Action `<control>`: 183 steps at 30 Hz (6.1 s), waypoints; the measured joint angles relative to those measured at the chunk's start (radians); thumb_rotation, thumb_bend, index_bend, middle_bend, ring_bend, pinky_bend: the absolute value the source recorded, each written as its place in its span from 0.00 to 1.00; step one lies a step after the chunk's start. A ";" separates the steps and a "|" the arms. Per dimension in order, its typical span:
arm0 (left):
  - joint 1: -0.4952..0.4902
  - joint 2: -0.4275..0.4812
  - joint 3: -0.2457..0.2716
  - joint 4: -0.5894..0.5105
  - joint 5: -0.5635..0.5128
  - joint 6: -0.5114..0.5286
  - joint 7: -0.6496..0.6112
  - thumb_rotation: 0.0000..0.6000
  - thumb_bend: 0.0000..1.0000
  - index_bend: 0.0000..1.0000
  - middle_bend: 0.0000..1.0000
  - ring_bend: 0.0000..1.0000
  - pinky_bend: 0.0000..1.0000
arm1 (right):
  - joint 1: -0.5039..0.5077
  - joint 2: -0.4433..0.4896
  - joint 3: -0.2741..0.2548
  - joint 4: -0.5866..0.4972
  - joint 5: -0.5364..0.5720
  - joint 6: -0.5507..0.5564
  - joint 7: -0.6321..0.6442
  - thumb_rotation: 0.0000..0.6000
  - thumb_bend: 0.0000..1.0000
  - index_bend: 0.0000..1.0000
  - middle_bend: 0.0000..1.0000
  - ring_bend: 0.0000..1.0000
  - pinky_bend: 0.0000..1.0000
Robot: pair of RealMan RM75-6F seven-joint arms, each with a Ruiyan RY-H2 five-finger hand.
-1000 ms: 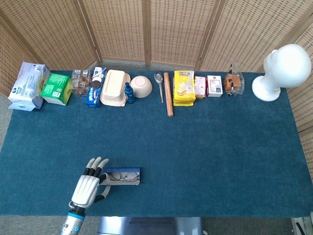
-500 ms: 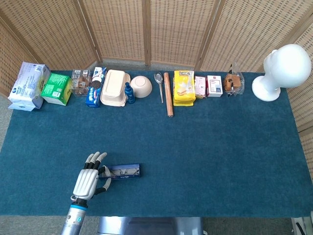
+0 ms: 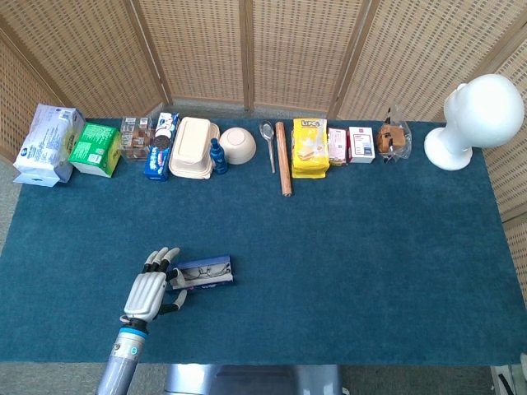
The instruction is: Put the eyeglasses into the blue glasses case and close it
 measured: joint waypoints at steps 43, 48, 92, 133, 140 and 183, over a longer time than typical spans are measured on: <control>-0.072 0.052 -0.067 -0.031 -0.140 0.003 -0.056 0.94 0.45 0.58 0.10 0.00 0.02 | -0.001 0.001 0.008 -0.037 0.006 -0.003 -0.033 0.83 0.36 0.00 0.27 0.07 0.19; -0.079 0.056 -0.078 -0.033 -0.168 0.001 -0.066 0.93 0.44 0.58 0.10 0.00 0.02 | -0.003 0.000 0.008 -0.038 0.008 -0.002 -0.033 0.83 0.36 0.00 0.27 0.07 0.19; -0.069 0.033 -0.089 0.166 -0.194 0.117 -0.142 0.91 0.43 0.26 0.00 0.00 0.03 | -0.002 0.008 0.008 -0.077 -0.006 -0.001 -0.068 0.80 0.35 0.00 0.27 0.07 0.19; -0.152 -0.070 -0.170 0.387 -0.256 0.109 -0.017 0.87 0.38 0.00 0.00 0.00 0.00 | -0.027 0.020 0.007 -0.093 -0.009 0.035 -0.069 0.78 0.35 0.00 0.27 0.07 0.19; -0.142 0.002 -0.145 0.270 -0.217 0.107 -0.033 0.83 0.38 0.03 0.00 0.00 0.00 | -0.017 0.022 0.010 -0.108 -0.016 0.022 -0.088 0.77 0.35 0.00 0.27 0.07 0.19; -0.384 0.301 -0.033 -0.077 -0.674 -0.114 0.321 0.79 0.30 0.11 0.00 0.00 0.00 | 0.010 0.026 0.025 -0.206 0.016 -0.037 -0.202 0.77 0.35 0.00 0.27 0.07 0.19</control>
